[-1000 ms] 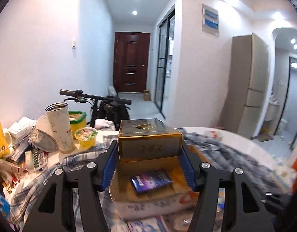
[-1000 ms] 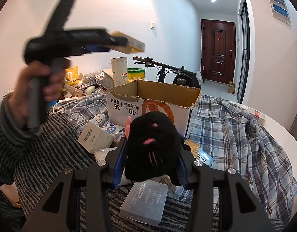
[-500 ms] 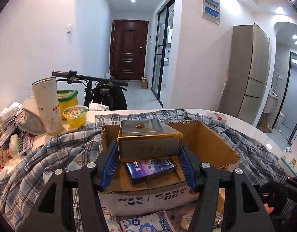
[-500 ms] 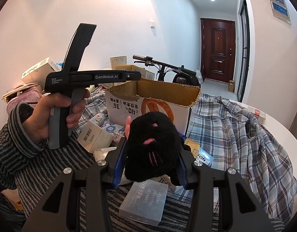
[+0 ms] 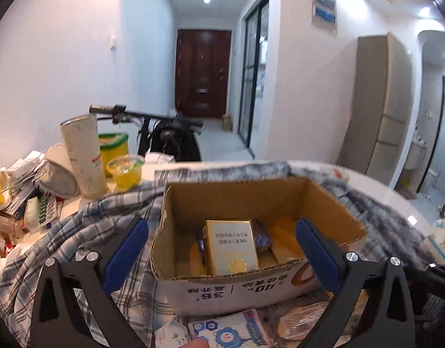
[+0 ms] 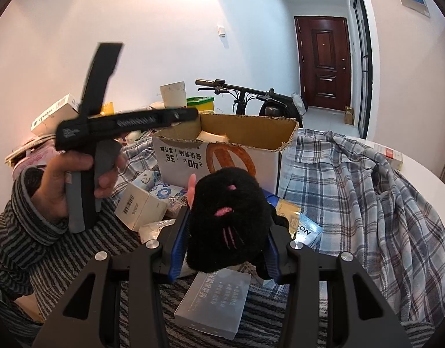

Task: Organize objects
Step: 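Lower the gold-edged box into the cardboard box and open the left gripper, then carry the black plush over the cardboard box with the right gripper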

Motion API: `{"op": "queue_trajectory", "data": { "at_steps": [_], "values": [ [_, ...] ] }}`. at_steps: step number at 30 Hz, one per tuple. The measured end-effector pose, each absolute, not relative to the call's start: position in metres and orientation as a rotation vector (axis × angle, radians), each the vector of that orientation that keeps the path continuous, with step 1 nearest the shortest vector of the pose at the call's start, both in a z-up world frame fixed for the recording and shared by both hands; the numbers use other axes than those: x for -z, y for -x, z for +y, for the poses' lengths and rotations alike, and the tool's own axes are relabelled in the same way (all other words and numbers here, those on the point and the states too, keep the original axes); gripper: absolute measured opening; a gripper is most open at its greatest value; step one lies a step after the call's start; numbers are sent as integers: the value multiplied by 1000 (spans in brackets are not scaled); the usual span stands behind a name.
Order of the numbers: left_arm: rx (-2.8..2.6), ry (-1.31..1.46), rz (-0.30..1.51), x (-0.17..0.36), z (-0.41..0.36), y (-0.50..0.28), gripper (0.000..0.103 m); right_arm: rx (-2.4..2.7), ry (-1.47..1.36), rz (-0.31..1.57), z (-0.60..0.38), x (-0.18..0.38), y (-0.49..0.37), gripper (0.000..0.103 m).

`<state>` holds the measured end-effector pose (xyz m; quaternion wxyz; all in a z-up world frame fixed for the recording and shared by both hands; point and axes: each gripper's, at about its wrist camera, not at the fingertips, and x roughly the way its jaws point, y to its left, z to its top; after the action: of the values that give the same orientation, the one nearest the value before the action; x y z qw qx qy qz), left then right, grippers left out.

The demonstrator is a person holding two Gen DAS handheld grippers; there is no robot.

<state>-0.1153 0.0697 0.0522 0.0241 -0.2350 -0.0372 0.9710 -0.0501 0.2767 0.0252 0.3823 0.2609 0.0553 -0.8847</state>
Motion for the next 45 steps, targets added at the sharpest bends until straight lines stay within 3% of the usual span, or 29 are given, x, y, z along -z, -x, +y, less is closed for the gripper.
{"op": "queue_trajectory", "data": {
  "at_steps": [20,36,45],
  "values": [
    [-3028,706,-246,-69,34,109,103,2328,-639,128,281,-34,52,44],
    [-3055,636,-253,-74,30,100,103,2401,-380,22,244,-128,104,44],
    [-3064,640,-214,-75,33,100,103,2399,-329,-107,244,-107,126,44]
  ]
}}
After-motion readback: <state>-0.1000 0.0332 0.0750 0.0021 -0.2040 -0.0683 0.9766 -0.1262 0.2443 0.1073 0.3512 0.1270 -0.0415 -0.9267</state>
